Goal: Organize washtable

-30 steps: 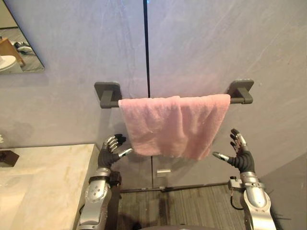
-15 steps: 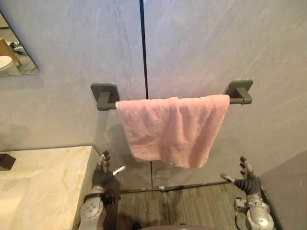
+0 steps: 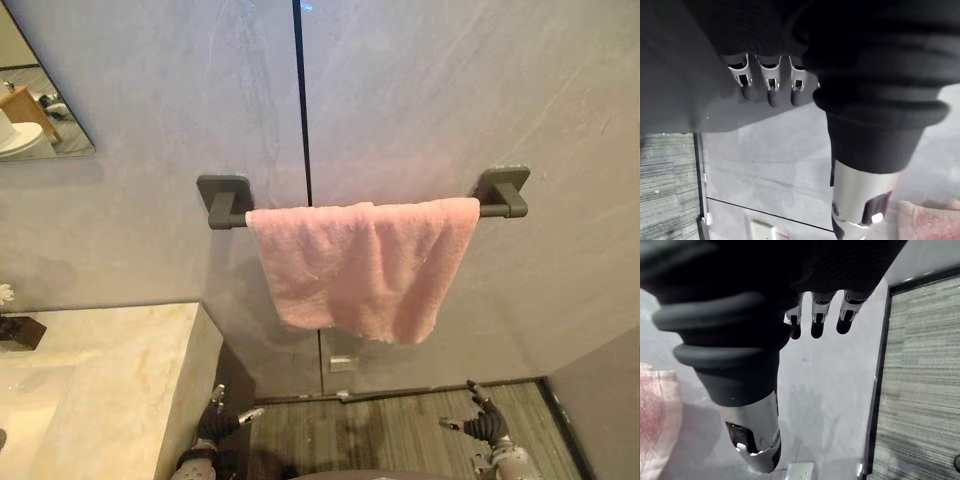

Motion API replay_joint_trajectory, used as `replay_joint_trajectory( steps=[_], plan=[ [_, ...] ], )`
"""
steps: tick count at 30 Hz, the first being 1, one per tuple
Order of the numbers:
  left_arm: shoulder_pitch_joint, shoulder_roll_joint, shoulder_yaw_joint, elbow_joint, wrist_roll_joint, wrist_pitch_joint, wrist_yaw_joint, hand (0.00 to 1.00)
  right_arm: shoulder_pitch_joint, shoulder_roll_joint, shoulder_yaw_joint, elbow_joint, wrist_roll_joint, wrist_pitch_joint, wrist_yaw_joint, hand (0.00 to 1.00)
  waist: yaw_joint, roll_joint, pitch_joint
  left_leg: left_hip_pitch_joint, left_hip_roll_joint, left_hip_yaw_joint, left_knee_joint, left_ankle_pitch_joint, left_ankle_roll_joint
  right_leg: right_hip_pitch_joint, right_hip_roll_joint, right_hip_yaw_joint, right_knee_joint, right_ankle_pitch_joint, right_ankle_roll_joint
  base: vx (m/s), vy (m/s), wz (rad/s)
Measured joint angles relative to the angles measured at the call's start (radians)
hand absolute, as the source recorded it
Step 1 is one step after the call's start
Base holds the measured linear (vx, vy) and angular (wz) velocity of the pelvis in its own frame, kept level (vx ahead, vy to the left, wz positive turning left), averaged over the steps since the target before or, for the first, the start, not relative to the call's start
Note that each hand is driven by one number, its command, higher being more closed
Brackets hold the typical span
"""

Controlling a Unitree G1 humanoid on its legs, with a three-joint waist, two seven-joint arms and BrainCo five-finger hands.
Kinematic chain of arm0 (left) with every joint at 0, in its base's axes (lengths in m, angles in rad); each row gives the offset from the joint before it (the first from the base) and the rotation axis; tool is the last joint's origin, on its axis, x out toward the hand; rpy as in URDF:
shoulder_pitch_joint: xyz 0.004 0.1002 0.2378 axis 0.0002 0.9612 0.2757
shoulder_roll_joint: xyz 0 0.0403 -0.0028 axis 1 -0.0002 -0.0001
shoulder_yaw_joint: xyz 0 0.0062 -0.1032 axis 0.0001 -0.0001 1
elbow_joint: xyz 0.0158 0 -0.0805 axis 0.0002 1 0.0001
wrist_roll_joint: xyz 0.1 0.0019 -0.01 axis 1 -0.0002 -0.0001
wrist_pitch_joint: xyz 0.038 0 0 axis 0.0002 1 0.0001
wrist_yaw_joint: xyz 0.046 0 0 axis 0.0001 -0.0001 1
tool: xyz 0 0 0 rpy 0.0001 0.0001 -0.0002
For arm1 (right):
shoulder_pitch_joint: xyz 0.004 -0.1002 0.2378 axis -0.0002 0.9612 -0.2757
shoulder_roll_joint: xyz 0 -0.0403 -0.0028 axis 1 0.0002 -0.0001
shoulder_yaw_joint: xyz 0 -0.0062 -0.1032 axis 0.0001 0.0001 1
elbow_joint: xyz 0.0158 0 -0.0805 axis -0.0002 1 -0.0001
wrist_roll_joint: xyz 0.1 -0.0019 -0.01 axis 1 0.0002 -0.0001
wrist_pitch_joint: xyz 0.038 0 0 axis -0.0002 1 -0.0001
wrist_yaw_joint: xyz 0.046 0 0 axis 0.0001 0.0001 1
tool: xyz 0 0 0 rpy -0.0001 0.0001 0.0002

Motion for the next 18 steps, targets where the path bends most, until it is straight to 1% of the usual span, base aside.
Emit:
replay_joint_trajectory(
  steps=[1,2,3,4,5,6,7,8,9,10,11,12,13,14,15,16,17,18],
  plan=[
    [-0.002,-0.004,-0.001,-0.003,0.0,-0.001,0.0,0.0,-0.006,-0.001,0.008,0.0,0.001,0.0,-0.001,0.0,0.009,0.007,0.006,-0.022,0.001,0.005,0.001,0.0,-0.001,-0.035,0.0,0.005,0.025,-0.006,0.002,-0.04,-0.012,-0.07],
    [-0.004,-0.004,-0.001,-0.005,0.0,-0.002,0.0,0.0,-0.012,-0.003,0.017,0.0,0.001,0.001,-0.003,0.0,0.01,-0.002,0.007,-0.031,0.001,0.007,0.002,0.001,-0.002,-0.05,0.0,0.008,0.037,-0.008,0.001,-0.04,-0.012,-0.07],
    [-0.012,-0.001,0.0,-0.005,-0.001,-0.001,0.006,0.0,-0.03,-0.003,0.034,0.0,0.001,0.004,-0.003,0.0,0.011,0.004,0.019,-0.065,0.002,0.008,0.031,-0.001,0.001,-0.084,0.0,0.015,0.067,-0.011,0.001,-0.06,-0.029,-0.06],
    [-0.031,0.004,0.0,-0.005,-0.001,0.0,0.02,0.0,-0.05,-0.001,0.053,-0.001,0.001,0.012,-0.003,0.0,0.012,-0.006,0.038,-0.134,0.01,0.009,0.102,-0.024,0.002,-0.132,-0.001,0.028,0.107,-0.016,0.004,-0.06,-0.026,-0.04],
    [-0.04,0.004,0.001,-0.006,-0.001,0.0,0.024,0.0,-0.058,-0.001,0.06,-0.001,0.001,0.014,-0.003,0.0,0.013,-0.007,0.045,-0.163,0.014,0.01,0.139,-0.034,0.003,-0.15,0.0,0.035,0.123,-0.016,0.005,-0.06,-0.021,0.03],
    [-0.059,0.004,0.004,-0.014,-0.001,0.003,0.029,0.0,-0.072,0.003,0.063,-0.001,0.002,0.016,-0.002,0.0,0.016,-0.008,0.062,-0.219,0.026,0.007,0.211,-0.056,0.005,-0.182,0.006,0.055,0.147,-0.005,0.018,-0.04,0.01,0.07],
    [-0.067,0.003,0.004,-0.02,-0.001,0.006,0.032,0.0,-0.078,0.006,0.064,-0.001,0.003,0.019,-0.003,0.0,0.02,-0.002,0.07,-0.244,0.041,0.006,0.24,-0.061,0.009,-0.186,0.014,0.069,0.148,0.004,0.032,-0.05,0.044,0.07],
    [-0.076,-0.002,0.017,-0.036,-0.001,0.006,0.042,0.0,-0.084,0.013,0.073,-0.009,0.01,0.02,-0.003,0.0,0.033,0.005,0.079,-0.268,0.067,0.003,0.26,-0.065,0.015,-0.232,0.03,0.116,0.319,-0.061,0.023,-0.02,0.024,0.33],
    [-0.078,-0.003,0.017,-0.053,-0.002,0.006,0.045,0.0,-0.072,0.02,0.082,-0.023,0.012,0.02,-0.003,0.0,0.031,0.001,0.08,-0.28,0.066,-0.025,0.289,-0.065,0.014,-0.247,0.026,0.144,0.516,-0.123,0.037,-0.01,-0.009,0.51],
    [-0.076,-0.005,0.02,-0.061,-0.003,0.005,0.048,0.0,-0.057,0.022,0.092,-0.03,0.022,0.02,-0.003,0.0,0.035,-0.001,0.076,-0.298,0.064,-0.039,0.309,-0.065,0.014,-0.239,0.021,0.166,0.595,-0.142,0.054,-0.03,-0.119,0.7],
    [-0.075,-0.007,0.029,-0.067,-0.003,0.005,0.053,0.0,-0.05,0.022,0.11,-0.043,0.033,0.02,-0.002,0.0,0.044,-0.016,0.069,-0.329,0.063,-0.049,0.346,-0.065,0.014,-0.216,0.016,0.207,0.654,-0.159,0.066,-0.1,-0.191,0.52],
    [-0.074,-0.014,0.036,-0.067,-0.004,0.006,0.063,0.0,-0.051,0.022,0.118,-0.061,0.044,0.018,-0.002,0.0,0.068,-0.031,0.067,-0.363,0.061,-0.05,0.387,-0.065,0.014,-0.174,0.004,0.243,0.627,-0.17,0.075,-0.14,-0.227,0.38],
    [-0.074,-0.018,0.034,-0.067,-0.009,0.006,0.067,0.0,-0.056,0.021,0.117,-0.071,0.048,0.017,-0.003,0.0,0.078,-0.038,0.068,-0.389,0.058,-0.052,0.413,-0.062,0.01,-0.135,-0.001,0.255,0.561,-0.205,0.071,-0.22,-0.282,0.34],
    [-0.074,-0.026,0.035,-0.07,-0.017,0.007,0.072,0.0,-0.072,0.016,0.115,-0.081,0.056,0.017,-0.007,0.0,0.092,-0.043,0.069,-0.43,0.065,-0.067,0.441,-0.051,-0.006,-0.092,0.004,0.247,0.473,-0.271,0.039,-0.31,-0.318,0.34],
    [-0.069,-0.047,0.03,-0.097,-0.022,0.007,0.075,0.0,-0.088,0.008,0.112,-0.09,0.076,0.015,-0.01,0.0,0.099,-0.016,0.082,-0.47,0.09,-0.09,0.443,-0.028,-0.04,-0.089,0.027,0.211,0.415,-0.319,0.01,-0.35,-0.321,0.44],
    [-0.065,-0.061,0.026,-0.115,-0.022,0.007,0.078,0.0,-0.092,0.006,0.11,-0.095,0.09,0.011,-0.013,0.0,0.099,0.005,0.086,-0.497,0.108,-0.114,0.435,-0.003,-0.059,-0.092,0.051,0.18,0.399,-0.34,-0.018,-0.49,-0.388,0.58],
    [-0.066,-0.075,0.02,-0.131,-0.026,0.007,0.086,0.0,-0.099,0.005,0.107,-0.087,0.103,0.013,-0.021,0.0,0.096,0.033,0.104,-0.507,0.127,-0.145,0.385,0.061,-0.067,-0.1,0.088,0.149,0.391,-0.36,-0.039,-0.52,-0.347,0.91],
    [-0.063,-0.089,0.002,-0.133,-0.041,0.007,0.086,0.0,-0.094,0.005,0.099,-0.067,0.126,0.018,-0.025,0.0,0.087,0.046,0.122,-0.473,0.157,-0.141,0.272,0.092,-0.042,-0.106,0.108,0.084,0.394,-0.337,-0.078,-0.52,-0.338,1.07]
  ],
)
